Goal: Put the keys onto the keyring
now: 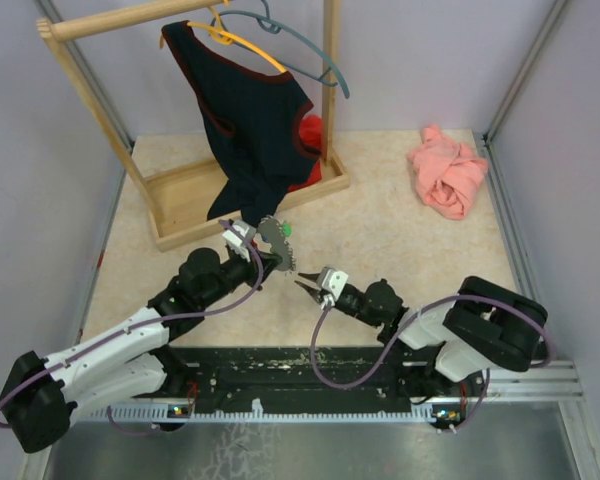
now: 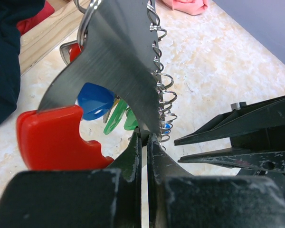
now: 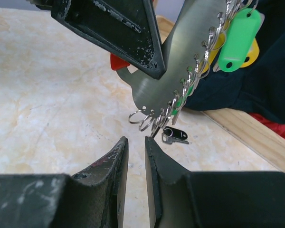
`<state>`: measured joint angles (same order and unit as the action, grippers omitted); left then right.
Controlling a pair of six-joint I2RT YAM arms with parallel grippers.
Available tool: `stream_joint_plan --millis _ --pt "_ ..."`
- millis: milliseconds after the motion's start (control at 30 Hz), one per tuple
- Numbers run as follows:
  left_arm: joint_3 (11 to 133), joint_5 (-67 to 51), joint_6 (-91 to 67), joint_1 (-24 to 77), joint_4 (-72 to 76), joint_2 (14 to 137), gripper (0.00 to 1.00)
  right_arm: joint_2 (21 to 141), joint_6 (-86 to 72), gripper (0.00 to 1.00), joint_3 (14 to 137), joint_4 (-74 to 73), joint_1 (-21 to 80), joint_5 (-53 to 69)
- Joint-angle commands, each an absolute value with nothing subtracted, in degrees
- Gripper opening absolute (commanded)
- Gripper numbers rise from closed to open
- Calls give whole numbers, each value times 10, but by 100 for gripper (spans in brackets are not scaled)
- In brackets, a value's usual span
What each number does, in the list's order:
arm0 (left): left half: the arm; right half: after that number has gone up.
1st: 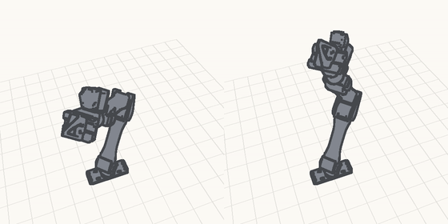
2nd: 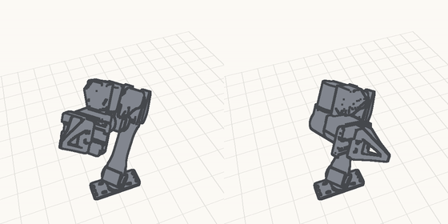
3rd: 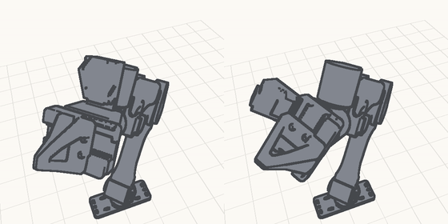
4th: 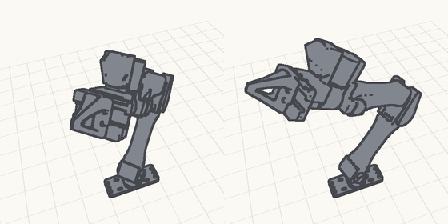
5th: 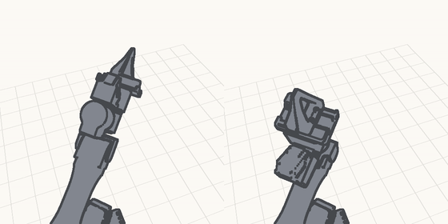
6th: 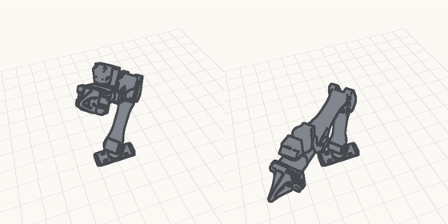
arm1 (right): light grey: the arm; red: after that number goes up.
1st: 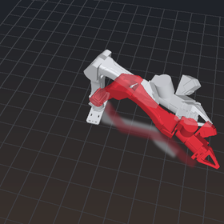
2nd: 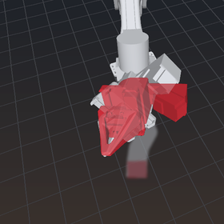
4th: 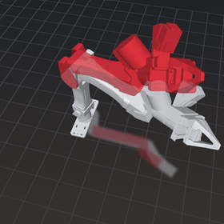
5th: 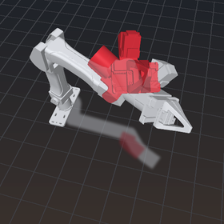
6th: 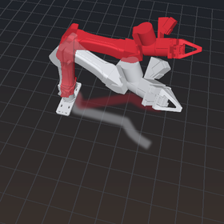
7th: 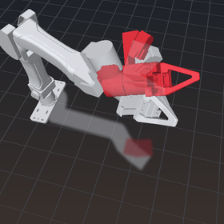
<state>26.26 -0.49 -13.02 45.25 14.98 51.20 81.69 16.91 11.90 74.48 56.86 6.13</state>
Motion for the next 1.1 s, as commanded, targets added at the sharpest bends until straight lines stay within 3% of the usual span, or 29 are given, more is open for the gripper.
stream_joint_plan --millis 0,1067 --pt "275 0 -157 455 196 497 1 837 150 21 154 780 577 74" --pt "256 -3 -194 455 204 494 1 882 131 18 177 836 577 24"
